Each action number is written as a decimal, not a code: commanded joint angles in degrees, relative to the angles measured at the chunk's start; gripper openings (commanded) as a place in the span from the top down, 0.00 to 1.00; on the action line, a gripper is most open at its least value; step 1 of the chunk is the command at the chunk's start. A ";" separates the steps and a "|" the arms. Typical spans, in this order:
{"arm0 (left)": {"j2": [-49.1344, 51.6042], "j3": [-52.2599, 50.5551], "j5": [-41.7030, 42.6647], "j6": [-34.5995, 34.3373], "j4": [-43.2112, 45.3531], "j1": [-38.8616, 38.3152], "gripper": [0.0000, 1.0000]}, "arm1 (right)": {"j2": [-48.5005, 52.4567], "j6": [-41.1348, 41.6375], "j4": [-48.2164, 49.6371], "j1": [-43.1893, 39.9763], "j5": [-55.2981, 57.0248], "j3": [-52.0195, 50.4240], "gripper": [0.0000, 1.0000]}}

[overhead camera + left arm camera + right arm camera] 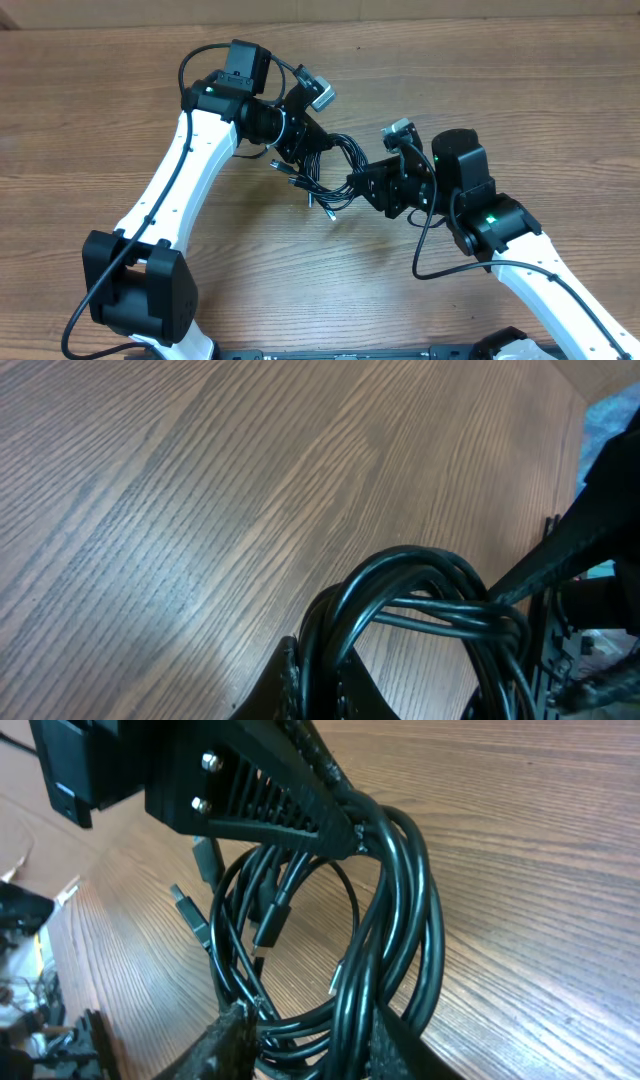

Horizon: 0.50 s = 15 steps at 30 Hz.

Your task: Untangle cables

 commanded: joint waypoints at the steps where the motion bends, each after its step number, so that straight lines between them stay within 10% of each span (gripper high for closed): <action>1: -0.22 1.29 5.14 0.44 0.00 -0.74 0.96 | 1.66 -0.24 0.35 0.68 -1.97 1.25 0.72; 15: -0.22 1.29 10.91 -6.16 2.62 -0.68 0.96 | 4.22 -0.24 -1.42 0.68 -10.62 1.22 0.90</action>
